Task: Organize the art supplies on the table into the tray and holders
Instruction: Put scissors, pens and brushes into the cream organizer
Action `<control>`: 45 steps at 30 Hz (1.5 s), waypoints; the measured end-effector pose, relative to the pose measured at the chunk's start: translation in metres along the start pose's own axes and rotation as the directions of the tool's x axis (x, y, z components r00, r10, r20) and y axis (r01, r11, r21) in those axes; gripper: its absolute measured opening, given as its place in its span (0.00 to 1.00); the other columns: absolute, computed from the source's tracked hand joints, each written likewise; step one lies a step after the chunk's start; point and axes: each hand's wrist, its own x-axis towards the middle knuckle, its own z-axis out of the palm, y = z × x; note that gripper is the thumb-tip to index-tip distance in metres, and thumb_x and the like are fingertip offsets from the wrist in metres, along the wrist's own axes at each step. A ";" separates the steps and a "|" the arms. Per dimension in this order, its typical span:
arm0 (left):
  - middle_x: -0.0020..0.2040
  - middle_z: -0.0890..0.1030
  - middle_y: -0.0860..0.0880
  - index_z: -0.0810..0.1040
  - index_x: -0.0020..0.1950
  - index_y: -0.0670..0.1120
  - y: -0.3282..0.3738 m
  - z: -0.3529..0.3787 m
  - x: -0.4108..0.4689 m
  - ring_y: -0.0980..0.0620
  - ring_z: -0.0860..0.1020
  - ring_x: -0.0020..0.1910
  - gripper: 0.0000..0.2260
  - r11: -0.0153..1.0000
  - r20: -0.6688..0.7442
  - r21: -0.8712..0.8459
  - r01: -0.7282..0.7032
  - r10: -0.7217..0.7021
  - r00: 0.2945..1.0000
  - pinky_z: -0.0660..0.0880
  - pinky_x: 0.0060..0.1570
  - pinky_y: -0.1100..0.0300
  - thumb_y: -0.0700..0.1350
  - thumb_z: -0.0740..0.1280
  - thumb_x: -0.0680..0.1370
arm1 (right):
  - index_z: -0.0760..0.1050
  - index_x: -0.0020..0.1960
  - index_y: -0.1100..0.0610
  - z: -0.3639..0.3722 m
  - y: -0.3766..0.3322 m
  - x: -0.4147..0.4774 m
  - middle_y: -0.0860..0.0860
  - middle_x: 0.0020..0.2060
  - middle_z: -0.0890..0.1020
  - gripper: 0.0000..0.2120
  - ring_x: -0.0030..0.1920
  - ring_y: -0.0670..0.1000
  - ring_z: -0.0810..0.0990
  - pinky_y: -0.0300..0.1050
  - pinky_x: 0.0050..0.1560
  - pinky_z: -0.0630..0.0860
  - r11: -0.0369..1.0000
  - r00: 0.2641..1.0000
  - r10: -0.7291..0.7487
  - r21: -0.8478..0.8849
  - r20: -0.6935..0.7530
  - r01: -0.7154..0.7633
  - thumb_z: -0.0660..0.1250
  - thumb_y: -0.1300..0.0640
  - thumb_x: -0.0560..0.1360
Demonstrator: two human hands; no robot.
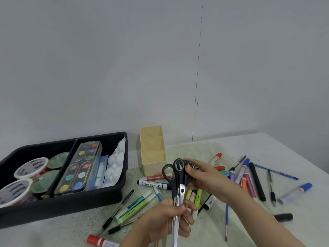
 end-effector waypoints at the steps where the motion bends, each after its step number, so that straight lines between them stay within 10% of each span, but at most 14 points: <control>1: 0.36 0.82 0.44 0.83 0.48 0.42 0.001 -0.001 0.000 0.51 0.81 0.31 0.08 1.000 0.014 -0.003 0.004 -0.004 1.000 0.77 0.34 0.58 0.43 0.66 0.75 | 0.74 0.62 0.54 0.000 0.000 0.001 0.59 0.49 0.84 0.29 0.48 0.58 0.83 0.55 0.55 0.78 0.999 0.998 0.013 0.032 0.055 -0.014 0.74 0.43 0.65; 8: 0.37 0.81 0.43 0.81 0.50 0.40 0.013 -0.007 -0.010 0.50 0.81 0.32 0.10 0.999 0.035 -0.005 0.039 -0.039 0.999 0.78 0.34 0.58 0.44 0.63 0.76 | 0.62 0.69 0.33 0.006 -0.012 0.012 0.47 0.66 0.70 0.35 0.48 0.60 0.83 0.50 0.42 0.81 0.994 0.980 -0.076 0.087 0.185 0.061 0.72 0.58 0.71; 16: 0.45 0.82 0.42 0.79 0.58 0.39 0.032 -0.025 -0.015 0.49 0.82 0.36 0.15 1.000 0.058 0.029 -0.004 0.003 0.998 0.79 0.38 0.58 0.45 0.65 0.76 | 0.77 0.62 0.49 0.018 -0.022 0.028 0.54 0.57 0.80 0.18 0.45 0.56 0.84 0.43 0.36 0.80 0.987 0.974 -0.157 0.067 0.164 0.147 0.67 0.63 0.75; 23: 0.53 0.83 0.48 0.74 0.62 0.46 0.051 -0.036 -0.012 0.49 0.82 0.51 0.11 0.969 -0.459 0.246 -0.013 0.128 0.879 0.78 0.55 0.54 0.44 0.62 0.79 | 0.78 0.59 0.47 0.006 -0.041 0.052 0.51 0.48 0.83 0.19 0.41 0.55 0.84 0.50 0.42 0.82 0.980 0.980 -0.197 -0.026 0.004 0.197 0.68 0.66 0.73; 29: 0.63 0.73 0.57 0.69 0.68 0.51 0.098 -0.067 -0.018 0.59 0.70 0.64 0.16 0.408 -0.366 0.906 0.115 0.616 0.698 0.65 0.58 0.69 0.45 0.60 0.80 | 0.77 0.58 0.47 -0.006 -0.089 0.088 0.55 0.47 0.81 0.20 0.39 0.49 0.84 0.46 0.39 0.82 0.913 0.885 -0.408 -0.097 -0.223 0.397 0.67 0.68 0.74; 35: 0.65 0.74 0.47 0.74 0.66 0.45 0.134 -0.097 0.009 0.49 0.70 0.65 0.15 -0.296 -0.300 0.860 0.417 0.369 0.880 0.65 0.64 0.56 0.42 0.60 0.79 | 0.77 0.59 0.45 0.001 -0.119 0.140 0.45 0.46 0.78 0.20 0.47 0.53 0.81 0.44 0.42 0.82 0.796 0.701 -0.598 -0.182 -0.388 0.578 0.65 0.67 0.75; 45: 0.74 0.61 0.48 0.76 0.65 0.47 0.142 -0.112 0.024 0.48 0.63 0.70 0.16 -0.358 -0.251 0.854 0.376 0.350 0.903 0.61 0.65 0.57 0.44 0.66 0.77 | 0.63 0.69 0.37 0.029 -0.110 0.186 0.49 0.46 0.76 0.30 0.45 0.41 0.73 0.24 0.45 0.66 0.598 0.613 -0.767 -0.559 -0.190 0.575 0.66 0.63 0.75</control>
